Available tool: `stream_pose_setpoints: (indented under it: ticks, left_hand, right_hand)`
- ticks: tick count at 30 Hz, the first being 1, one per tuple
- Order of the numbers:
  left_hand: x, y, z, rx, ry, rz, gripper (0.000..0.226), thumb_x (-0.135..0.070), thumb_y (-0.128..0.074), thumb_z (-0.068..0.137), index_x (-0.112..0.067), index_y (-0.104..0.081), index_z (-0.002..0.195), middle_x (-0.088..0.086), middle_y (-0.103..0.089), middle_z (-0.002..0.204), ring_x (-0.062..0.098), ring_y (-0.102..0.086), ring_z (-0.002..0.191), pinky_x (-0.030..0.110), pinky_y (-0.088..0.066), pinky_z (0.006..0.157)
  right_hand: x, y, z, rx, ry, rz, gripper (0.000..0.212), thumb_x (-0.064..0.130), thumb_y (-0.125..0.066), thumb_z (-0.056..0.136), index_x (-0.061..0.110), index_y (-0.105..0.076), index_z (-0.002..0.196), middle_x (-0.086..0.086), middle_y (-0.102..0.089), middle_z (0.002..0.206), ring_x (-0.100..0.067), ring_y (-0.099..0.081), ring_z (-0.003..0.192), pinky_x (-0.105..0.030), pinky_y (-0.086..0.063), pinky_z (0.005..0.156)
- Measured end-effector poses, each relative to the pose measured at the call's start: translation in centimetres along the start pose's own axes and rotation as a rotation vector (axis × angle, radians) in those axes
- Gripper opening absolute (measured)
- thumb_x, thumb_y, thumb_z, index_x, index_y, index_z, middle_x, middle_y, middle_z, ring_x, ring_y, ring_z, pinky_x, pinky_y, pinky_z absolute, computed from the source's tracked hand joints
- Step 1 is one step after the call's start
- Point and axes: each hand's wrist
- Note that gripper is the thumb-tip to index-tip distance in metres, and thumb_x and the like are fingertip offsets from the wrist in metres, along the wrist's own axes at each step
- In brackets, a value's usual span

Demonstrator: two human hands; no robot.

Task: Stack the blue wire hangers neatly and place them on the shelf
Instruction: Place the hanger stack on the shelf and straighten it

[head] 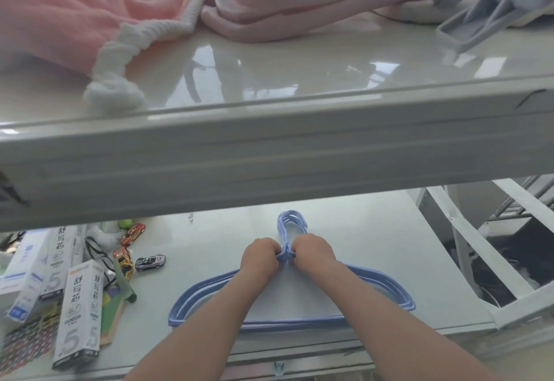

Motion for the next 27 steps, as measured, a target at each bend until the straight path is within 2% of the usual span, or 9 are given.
stream_pose_setpoints:
  ticks: [4,9,11,13,15,17,20,24,27]
  left_hand:
    - [0.1,0.0,-0.1,0.021,-0.016,0.023,0.026,-0.012,-0.055,0.079,-0.015,-0.045,0.055,0.002,-0.045,0.060,0.027,-0.048,0.070,0.027,-0.038,0.063]
    - [0.6,-0.4,-0.1,0.006,-0.044,0.034,0.027,-0.029,-0.060,0.083,-0.015,-0.049,0.063,0.007,-0.054,0.079,0.028,-0.051,0.075,0.027,-0.037,0.065]
    - [0.7,-0.6,-0.2,-0.019,-0.056,0.021,0.020,-0.029,-0.059,0.085,-0.010,-0.060,0.079,0.012,-0.062,0.088,0.031,-0.058,0.084,0.028,-0.037,0.066]
    - [0.5,-0.9,-0.2,-0.036,-0.066,0.033,0.021,-0.025,-0.053,0.088,-0.006,-0.062,0.088,0.016,-0.065,0.097,0.034,-0.060,0.092,0.030,-0.038,0.067]
    - [0.2,-1.1,-0.2,-0.041,-0.064,0.054,0.023,-0.020,-0.048,0.092,-0.003,-0.063,0.092,0.019,-0.064,0.102,0.037,-0.060,0.095,0.035,-0.042,0.071]
    - [-0.1,-1.0,-0.2,-0.023,-0.059,0.066,0.025,-0.017,-0.044,0.094,-0.002,-0.064,0.098,0.021,-0.063,0.106,0.037,-0.060,0.098,0.036,-0.045,0.078]
    - [-0.2,-1.0,-0.1,0.003,-0.046,0.057,0.026,-0.017,-0.044,0.095,-0.001,-0.064,0.099,0.022,-0.063,0.107,0.038,-0.060,0.100,0.037,-0.046,0.081]
    - [-0.2,-0.7,-0.1,0.023,-0.041,0.028,0.025,-0.017,-0.045,0.094,0.000,-0.063,0.096,0.022,-0.063,0.105,0.038,-0.060,0.100,0.038,-0.046,0.081]
    - [0.1,-0.6,0.0,0.032,-0.075,-0.028,0.019,-0.018,-0.048,0.090,-0.006,-0.063,0.094,0.019,-0.064,0.101,0.037,-0.061,0.096,0.037,-0.047,0.077]
  right_hand:
    - [-0.3,0.2,-0.2,0.046,0.024,0.021,0.015,0.014,-0.050,0.085,0.013,-0.058,0.098,0.000,-0.032,0.061,-0.026,-0.045,0.077,-0.029,-0.037,0.068]
    - [-1.0,0.8,-0.6,0.069,0.039,0.054,0.018,0.028,-0.058,0.081,0.019,-0.051,0.068,-0.005,-0.050,0.076,-0.027,-0.053,0.079,-0.027,-0.037,0.058]
    - [-1.1,0.8,-0.8,0.037,0.085,0.083,0.007,0.027,-0.057,0.081,0.020,-0.059,0.082,-0.008,-0.059,0.089,-0.027,-0.055,0.081,-0.028,-0.038,0.058]
    - [-0.9,0.6,-0.7,0.015,0.111,0.099,0.006,0.023,-0.055,0.082,0.020,-0.056,0.086,-0.010,-0.056,0.084,-0.027,-0.053,0.076,-0.027,-0.036,0.051]
    - [-0.2,0.2,-0.3,0.024,0.079,0.085,0.015,0.016,-0.053,0.082,0.012,-0.054,0.097,-0.007,-0.050,0.072,-0.027,-0.052,0.073,-0.028,-0.035,0.051]
    - [0.2,-0.2,0.1,0.046,0.036,0.076,0.027,0.011,-0.053,0.083,0.008,-0.053,0.110,-0.006,-0.051,0.069,-0.027,-0.050,0.072,-0.030,-0.040,0.063]
    - [-0.1,-0.6,0.2,0.040,0.050,0.115,0.022,0.009,-0.045,0.088,0.005,-0.059,0.106,-0.015,-0.062,0.092,-0.028,-0.052,0.076,-0.033,-0.044,0.070]
    - [-0.2,-0.9,0.4,0.016,0.050,0.104,0.032,0.014,-0.053,0.083,0.009,-0.049,0.115,-0.008,-0.053,0.080,-0.030,-0.056,0.074,-0.030,-0.039,0.066]
    - [-0.3,-0.8,0.3,0.004,0.069,0.129,0.027,0.016,-0.052,0.082,0.009,-0.050,0.109,-0.007,-0.054,0.080,-0.028,-0.053,0.072,-0.030,-0.039,0.064]
Point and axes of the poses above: each hand's wrist, its own z-axis towards the middle knuckle, its own y-axis out of the back of the hand, x = y × z
